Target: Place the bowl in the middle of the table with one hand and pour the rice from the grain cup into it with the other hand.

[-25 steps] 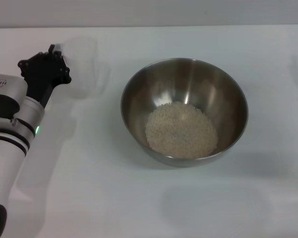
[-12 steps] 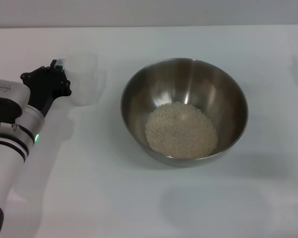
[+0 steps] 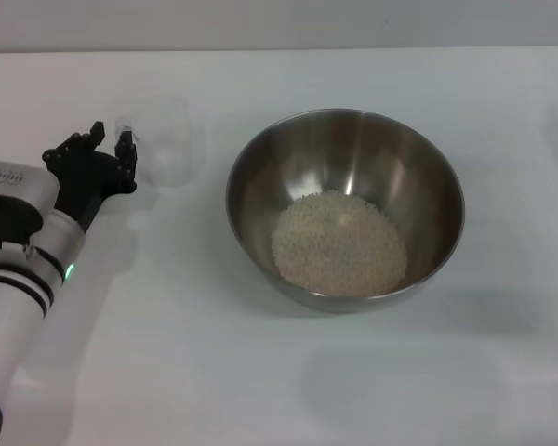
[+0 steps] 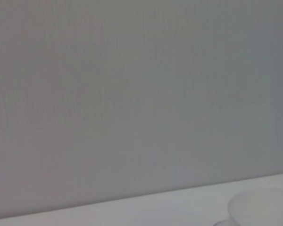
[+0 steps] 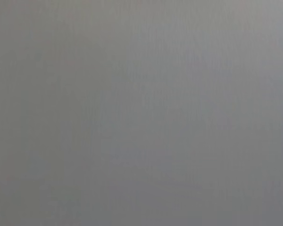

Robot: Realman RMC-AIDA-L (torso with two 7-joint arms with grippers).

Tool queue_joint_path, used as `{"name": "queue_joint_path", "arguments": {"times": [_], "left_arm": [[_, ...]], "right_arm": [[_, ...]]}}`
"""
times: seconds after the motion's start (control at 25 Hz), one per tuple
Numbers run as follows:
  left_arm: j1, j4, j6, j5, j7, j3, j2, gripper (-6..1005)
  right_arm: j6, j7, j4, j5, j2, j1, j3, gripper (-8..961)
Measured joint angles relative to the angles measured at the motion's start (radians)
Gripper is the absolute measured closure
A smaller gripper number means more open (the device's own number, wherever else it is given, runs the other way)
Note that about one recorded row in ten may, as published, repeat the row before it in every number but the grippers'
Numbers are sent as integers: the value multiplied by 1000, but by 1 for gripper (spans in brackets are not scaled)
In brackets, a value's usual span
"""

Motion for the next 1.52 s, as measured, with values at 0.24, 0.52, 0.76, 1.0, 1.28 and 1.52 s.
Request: {"name": "queue_joint_path", "arguments": {"times": [0.24, 0.52, 0.76, 1.0, 1.28, 1.52], "left_arm": [[13, -3, 5, 0, 0, 3, 1, 685], [94, -20, 111, 10, -1, 20, 8, 432], [169, -36, 403, 29, -103, 26, 7, 374], [168, -14, 570, 57, -185, 33, 7, 324], [147, -10, 614, 80, -192, 36, 3, 266], [136, -7, 618, 80, -193, 32, 4, 216]], "right_arm": [[5, 0, 4, 1, 0, 0, 6, 223], [9, -6, 8, 7, 0, 2, 9, 224], [10, -3, 31, 9, 0, -3, 9, 224], [14, 38, 62, 4, 8, -24, -3, 224], [131, 254, 130, -29, 2, -19, -38, 223], [200, 254, 129, -62, 7, -24, -38, 223]]}}
